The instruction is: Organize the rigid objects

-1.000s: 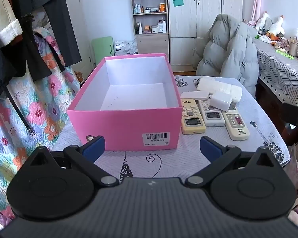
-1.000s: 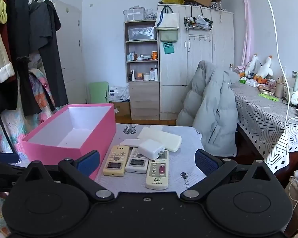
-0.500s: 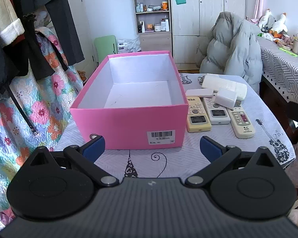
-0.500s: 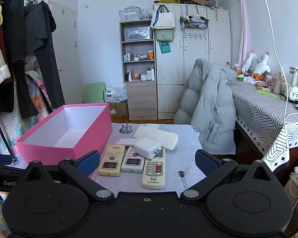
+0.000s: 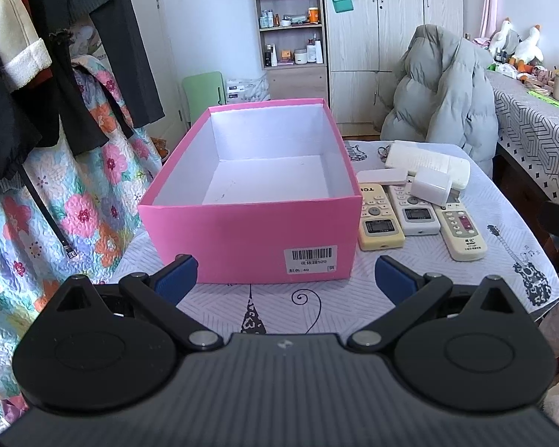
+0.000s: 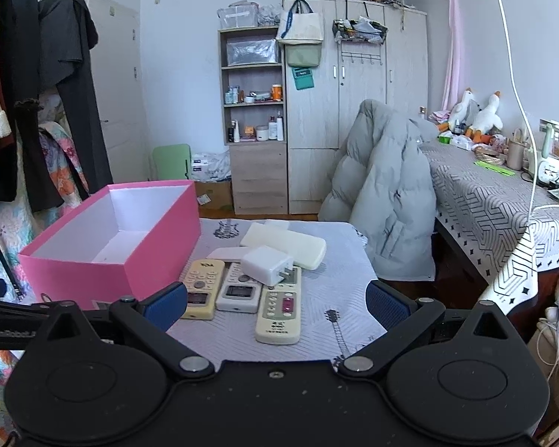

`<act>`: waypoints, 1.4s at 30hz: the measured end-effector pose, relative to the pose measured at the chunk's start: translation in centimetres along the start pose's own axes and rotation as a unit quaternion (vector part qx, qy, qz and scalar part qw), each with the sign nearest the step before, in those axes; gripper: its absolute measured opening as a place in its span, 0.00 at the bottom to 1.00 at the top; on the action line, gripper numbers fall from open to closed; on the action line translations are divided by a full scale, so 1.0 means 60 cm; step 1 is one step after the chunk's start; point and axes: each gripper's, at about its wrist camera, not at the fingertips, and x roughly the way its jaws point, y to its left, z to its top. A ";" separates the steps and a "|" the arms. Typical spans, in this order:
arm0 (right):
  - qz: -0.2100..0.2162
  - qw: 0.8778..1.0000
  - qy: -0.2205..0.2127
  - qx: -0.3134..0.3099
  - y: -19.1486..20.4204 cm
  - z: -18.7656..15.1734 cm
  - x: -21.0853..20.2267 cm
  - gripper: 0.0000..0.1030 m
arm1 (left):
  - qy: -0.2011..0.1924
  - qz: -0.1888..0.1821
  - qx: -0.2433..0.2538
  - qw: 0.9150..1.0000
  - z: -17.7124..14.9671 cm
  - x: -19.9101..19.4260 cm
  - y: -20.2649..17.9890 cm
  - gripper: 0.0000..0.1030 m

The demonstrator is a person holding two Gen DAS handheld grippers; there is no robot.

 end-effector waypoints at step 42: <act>-0.003 0.999 0.026 -0.021 -0.003 -0.014 0.011 1.00 | 0.012 -0.041 -0.015 0.999 0.002 0.013 0.005 1.00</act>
